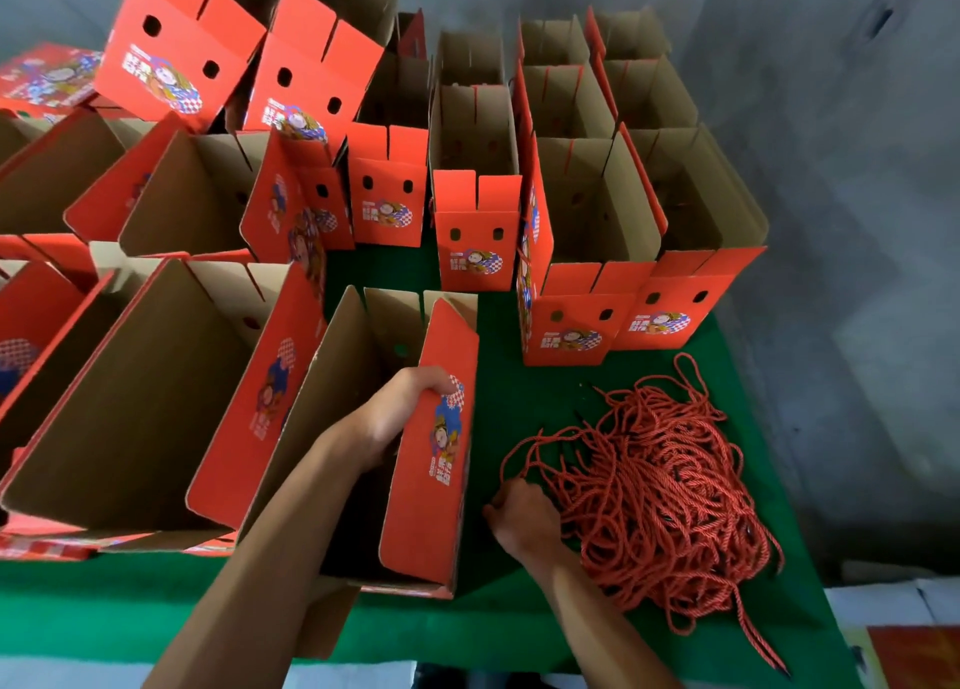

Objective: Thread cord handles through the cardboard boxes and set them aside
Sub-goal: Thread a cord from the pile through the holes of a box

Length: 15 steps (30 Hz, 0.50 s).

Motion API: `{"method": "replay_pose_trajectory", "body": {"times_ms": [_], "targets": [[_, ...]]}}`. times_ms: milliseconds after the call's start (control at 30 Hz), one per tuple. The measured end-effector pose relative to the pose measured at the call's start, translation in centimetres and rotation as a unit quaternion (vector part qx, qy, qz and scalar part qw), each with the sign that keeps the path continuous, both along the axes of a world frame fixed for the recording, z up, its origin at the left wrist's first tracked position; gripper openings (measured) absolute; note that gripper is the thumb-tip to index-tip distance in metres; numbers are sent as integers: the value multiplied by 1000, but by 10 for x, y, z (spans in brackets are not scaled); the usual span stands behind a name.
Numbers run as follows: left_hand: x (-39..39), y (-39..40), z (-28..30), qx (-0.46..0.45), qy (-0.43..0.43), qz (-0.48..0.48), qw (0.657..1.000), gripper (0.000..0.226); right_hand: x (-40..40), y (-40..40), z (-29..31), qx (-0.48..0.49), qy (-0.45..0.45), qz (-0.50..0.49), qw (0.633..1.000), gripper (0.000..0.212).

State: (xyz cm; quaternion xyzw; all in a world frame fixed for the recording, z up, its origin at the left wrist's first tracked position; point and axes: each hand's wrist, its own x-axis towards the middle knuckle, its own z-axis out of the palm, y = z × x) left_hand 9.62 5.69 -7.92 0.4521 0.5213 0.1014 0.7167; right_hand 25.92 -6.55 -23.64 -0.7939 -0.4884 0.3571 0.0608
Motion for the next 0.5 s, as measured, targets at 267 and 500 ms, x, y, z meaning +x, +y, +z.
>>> {"method": "replay_pose_trajectory", "body": {"times_ms": [267, 500], "targets": [[-14, 14, -13, -23, -44, 25, 998, 55, 15, 17, 54, 209, 258, -120, 936, 14], [-27, 24, -11, -17, -92, 48, 994, 45, 12, 45, 85, 276, 371, -147, 874, 8]]}}
